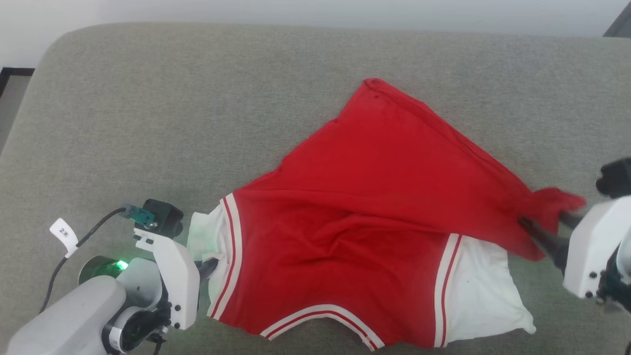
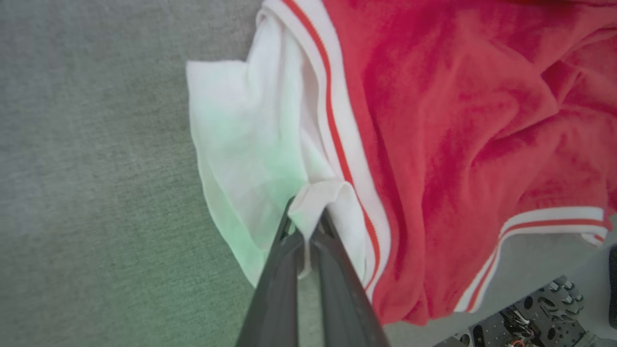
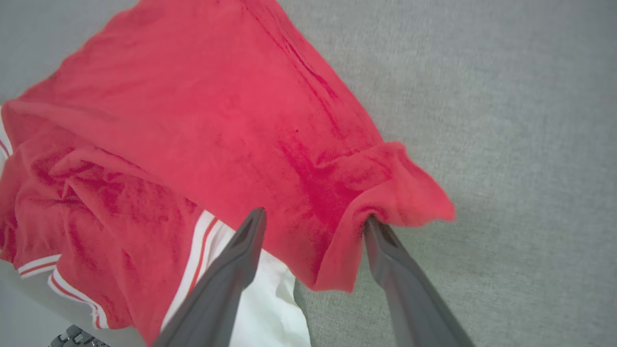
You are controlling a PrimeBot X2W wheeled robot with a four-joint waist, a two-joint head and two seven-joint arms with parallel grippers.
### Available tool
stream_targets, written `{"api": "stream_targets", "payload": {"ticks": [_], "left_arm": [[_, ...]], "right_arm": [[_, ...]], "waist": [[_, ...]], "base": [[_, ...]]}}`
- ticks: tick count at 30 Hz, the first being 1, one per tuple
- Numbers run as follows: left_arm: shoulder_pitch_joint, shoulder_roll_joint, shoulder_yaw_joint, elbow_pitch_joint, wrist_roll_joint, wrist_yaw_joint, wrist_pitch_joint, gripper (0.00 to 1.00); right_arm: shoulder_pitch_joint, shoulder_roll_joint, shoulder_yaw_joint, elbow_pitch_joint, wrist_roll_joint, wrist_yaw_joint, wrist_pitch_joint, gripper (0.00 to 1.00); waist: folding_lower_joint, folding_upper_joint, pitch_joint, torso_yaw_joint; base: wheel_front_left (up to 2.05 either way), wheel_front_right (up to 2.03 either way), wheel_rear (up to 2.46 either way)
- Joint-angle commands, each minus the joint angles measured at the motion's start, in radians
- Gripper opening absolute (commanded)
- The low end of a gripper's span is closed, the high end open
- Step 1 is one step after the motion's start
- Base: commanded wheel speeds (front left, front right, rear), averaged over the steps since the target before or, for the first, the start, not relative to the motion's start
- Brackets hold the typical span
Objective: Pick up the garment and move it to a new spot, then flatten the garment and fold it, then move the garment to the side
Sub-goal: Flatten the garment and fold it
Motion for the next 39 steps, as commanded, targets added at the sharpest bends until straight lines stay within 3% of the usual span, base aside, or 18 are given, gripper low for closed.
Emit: {"api": "stream_targets", "payload": {"ticks": [1,6,12,24,31,39], "left_arm": [[0.006,-0.002,-0.002,-0.003,-0.007,0.005,-0.005,0.00],[-0.010,-0.016,-0.006,-0.009,0.002,0.000,-0.005,0.00],[-0.033,-0.046,-0.015,-0.007,0.015,-0.012,-0.007,0.00],[-0.114,-0.155,-0.047,0.068,0.047,-0.077,-0.020,0.00],[-0.156,-0.223,-0.064,0.137,0.056,-0.124,-0.037,0.00],[-0.186,-0.271,-0.074,0.216,0.057,-0.161,-0.061,0.00]], "right_arm": [[-0.025,0.011,0.003,-0.023,-0.001,0.000,0.004,1.00],[-0.127,0.002,0.008,-0.025,-0.026,0.000,-0.029,1.00],[-0.307,-0.023,0.069,0.083,-0.049,0.000,-0.101,1.00],[-0.681,-0.100,0.302,0.576,-0.038,0.000,-0.219,1.00],[-0.815,-0.150,0.482,0.832,0.007,0.000,-0.179,1.00],[-0.854,-0.182,0.645,1.062,0.044,0.000,-0.129,1.00]], "waist": [[0.0000,-0.0001,0.001,0.006],[0.0000,-0.0001,0.012,0.038],[0.0000,-0.0001,0.039,0.093],[0.0000,-0.0001,0.116,0.238],[0.0000,-0.0001,0.156,0.306],[0.0000,-0.0001,0.177,0.343]], "base": [[0.00,0.00,0.00],[0.00,0.00,0.00],[0.00,0.00,0.00],[0.00,0.00,0.00],[0.00,0.00,0.00],[0.00,0.00,0.00]]}}
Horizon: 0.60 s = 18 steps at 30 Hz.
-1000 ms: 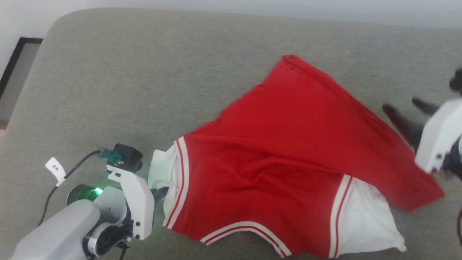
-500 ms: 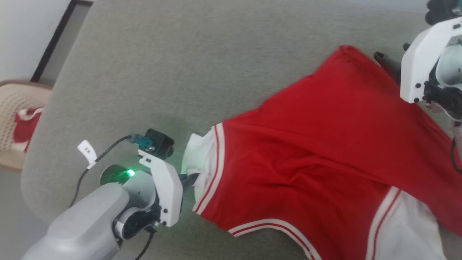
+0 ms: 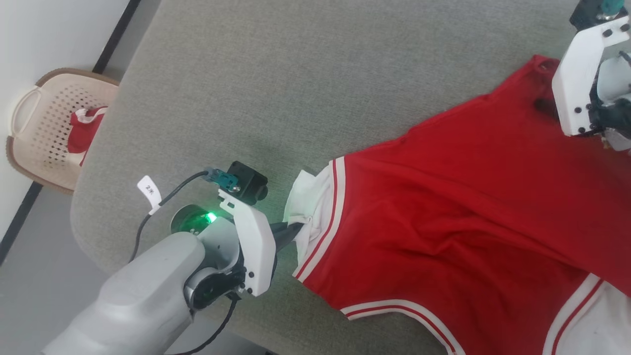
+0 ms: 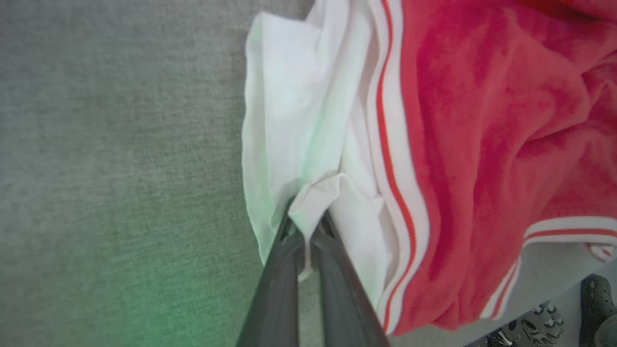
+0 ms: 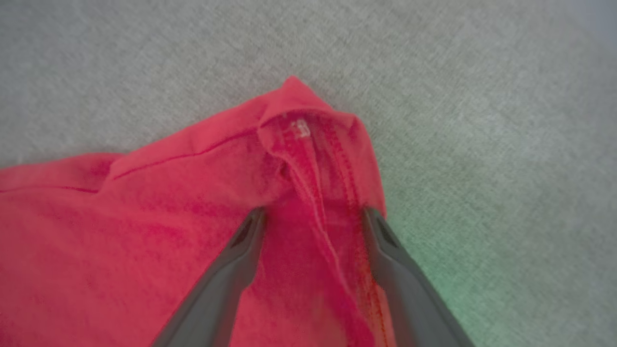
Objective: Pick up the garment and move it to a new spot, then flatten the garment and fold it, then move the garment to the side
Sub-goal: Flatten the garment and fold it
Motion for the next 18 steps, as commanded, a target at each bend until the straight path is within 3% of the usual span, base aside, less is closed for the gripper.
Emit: {"api": "stream_targets", "payload": {"ticks": [1,2,3,12,18], "left_arm": [[-0.004,-0.004,-0.005,0.032,0.001,-0.001,-0.004,0.00],[-0.008,-0.006,-0.007,0.042,-0.001,-0.006,-0.006,0.00],[-0.011,-0.009,-0.007,0.050,-0.005,-0.007,-0.006,0.00],[-0.054,0.017,0.030,0.094,-0.035,-0.019,-0.001,0.00],[-0.136,0.096,0.071,0.060,-0.026,0.016,0.039,0.00]], "right_arm": [[0.057,-0.001,0.048,0.076,0.009,-0.002,0.040,1.00],[0.062,-0.001,0.070,0.090,0.019,-0.002,0.055,0.34],[0.066,0.000,0.085,0.096,0.035,-0.001,0.060,0.00],[-0.010,-0.046,0.146,0.049,0.124,-0.002,-0.033,0.00],[-0.069,-0.064,0.202,-0.029,0.177,-0.001,-0.094,0.00]], "waist": [[0.0000,-0.0001,0.005,0.006],[0.0000,-0.0001,0.006,0.007],[0.0000,-0.0001,0.006,0.007],[0.0000,-0.0001,-0.021,-0.037],[0.0000,-0.0001,-0.069,-0.111]], "base": [[0.00,0.00,0.00],[0.00,0.00,0.00],[0.00,0.00,0.00],[0.00,0.00,0.00],[0.00,0.00,0.00]]}}
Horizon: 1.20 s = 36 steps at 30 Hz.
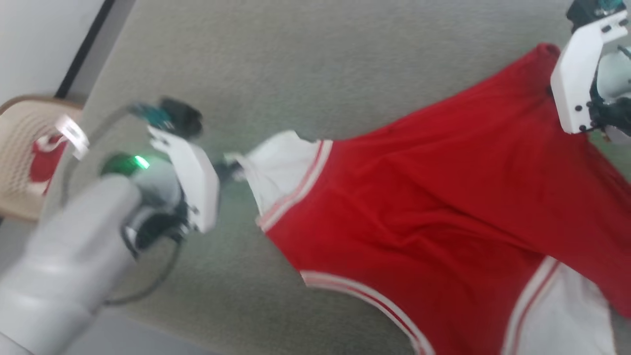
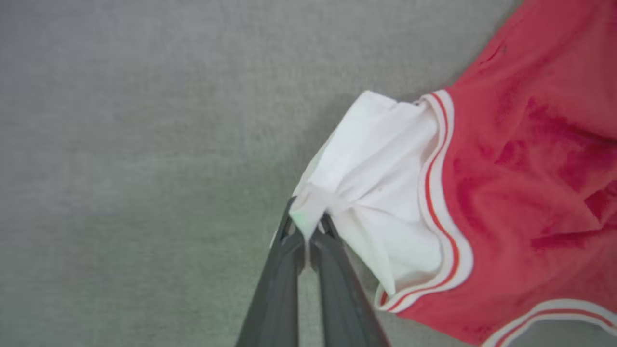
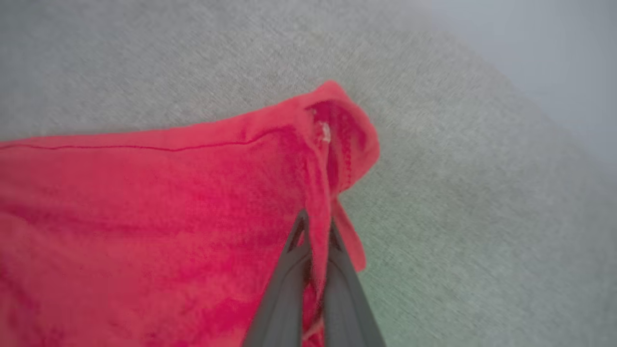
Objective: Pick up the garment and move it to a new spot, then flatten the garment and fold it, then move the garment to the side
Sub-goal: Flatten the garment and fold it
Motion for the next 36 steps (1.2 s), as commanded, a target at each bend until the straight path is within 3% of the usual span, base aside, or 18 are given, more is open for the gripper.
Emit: {"api": "stream_targets", "payload": {"ticks": [1,9,15,26,32,36], "left_arm": [[-0.024,0.018,0.012,-0.005,0.011,0.011,0.007,0.00],[-0.174,0.140,0.061,-0.050,0.042,0.069,0.096,0.00],[-0.284,0.181,0.068,-0.031,0.078,0.086,0.158,0.00],[-0.435,0.165,0.071,0.045,0.112,0.085,0.210,0.00],[-0.488,0.136,0.070,0.120,0.151,0.064,0.150,0.00],[-0.552,0.086,0.077,0.205,0.184,0.059,0.063,0.00]], "right_arm": [[-0.011,0.000,0.006,-0.011,0.014,0.000,-0.011,0.00],[-0.045,-0.025,0.038,-0.092,0.075,0.000,-0.077,0.00],[-0.057,-0.040,0.030,-0.148,0.095,0.000,-0.104,0.00],[-0.040,-0.035,-0.012,-0.243,0.105,0.000,-0.102,0.00],[-0.061,-0.006,-0.050,-0.215,0.066,0.000,-0.136,0.00],[-0.110,0.037,-0.094,-0.136,0.000,0.000,-0.215,0.00]], "waist": [[0.0000,0.0000,-0.032,-0.038],[0.0000,0.0000,-0.120,-0.151],[0.0000,0.0000,-0.195,-0.223],[0.0000,0.0000,-0.299,-0.315],[0.0000,0.0000,-0.293,-0.334],[0.0000,0.0000,-0.262,-0.349]], "base": [[0.00,0.00,0.00],[0.00,0.00,0.00],[0.00,0.00,0.00],[0.00,0.00,0.00],[0.00,0.00,0.00],[0.00,0.00,0.00]]}}
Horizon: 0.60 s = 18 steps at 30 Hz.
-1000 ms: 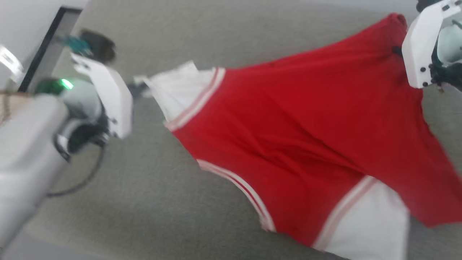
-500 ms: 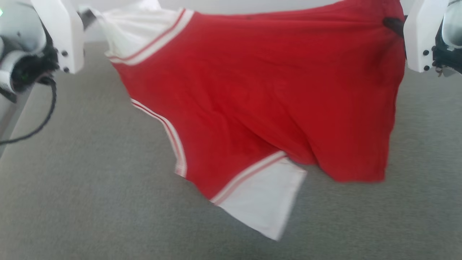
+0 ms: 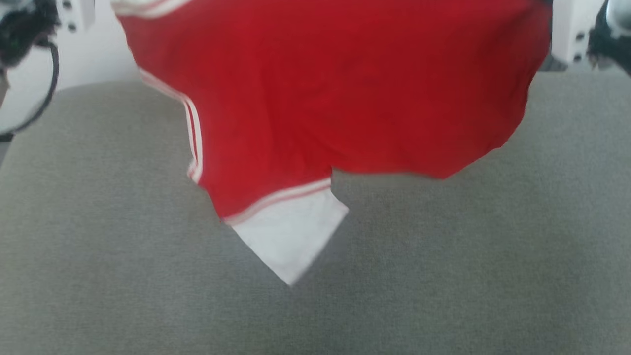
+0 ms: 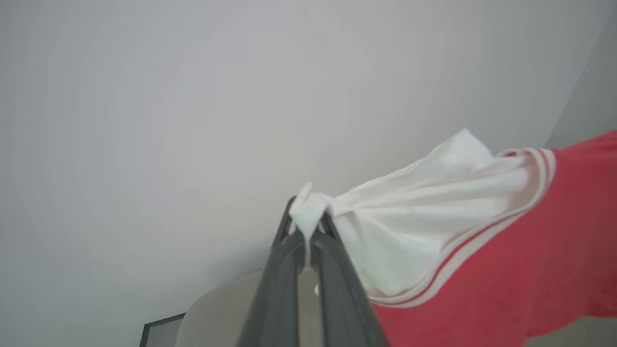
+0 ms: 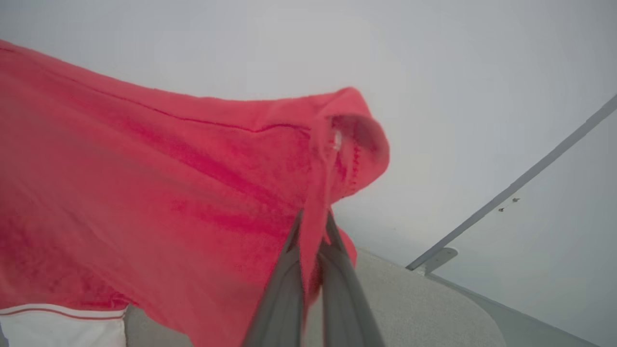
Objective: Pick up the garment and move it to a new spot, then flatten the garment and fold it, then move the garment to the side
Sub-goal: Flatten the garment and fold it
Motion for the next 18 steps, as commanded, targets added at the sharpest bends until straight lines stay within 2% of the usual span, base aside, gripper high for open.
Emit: {"api": "stream_targets", "payload": {"ticks": [1,6,11,14,18], "left_arm": [[-0.043,-0.011,0.012,0.031,0.014,0.006,-0.030,0.00],[-0.185,-0.061,0.030,0.147,0.086,0.017,-0.200,0.00],[-0.340,-0.115,0.046,0.255,0.144,0.020,-0.377,0.00],[-0.406,-0.141,0.047,0.309,0.172,0.003,-0.482,0.00],[-0.438,-0.172,0.040,0.359,0.195,-0.039,-0.627,0.00]], "right_arm": [[-0.034,0.011,-0.020,0.031,-0.032,-0.001,-0.041,0.00],[-0.149,0.097,-0.081,0.185,-0.153,-0.001,-0.210,0.00],[-0.293,0.149,-0.154,0.329,-0.287,-0.001,-0.443,0.00],[-0.364,0.175,-0.182,0.406,-0.370,-0.001,-0.570,0.00],[-0.409,0.200,-0.200,0.507,-0.451,-0.001,-0.649,0.00]], "waist": [[0.0000,0.0000,0.025,-0.012],[0.0000,0.0000,0.099,-0.030],[0.0000,0.0000,0.178,-0.036],[0.0000,0.0000,0.222,-0.031],[0.0000,0.0000,0.268,-0.015]], "base": [[0.00,0.00,0.00],[0.00,0.00,0.00],[0.00,0.00,0.00],[0.00,0.00,0.00],[0.00,0.00,0.00]]}}
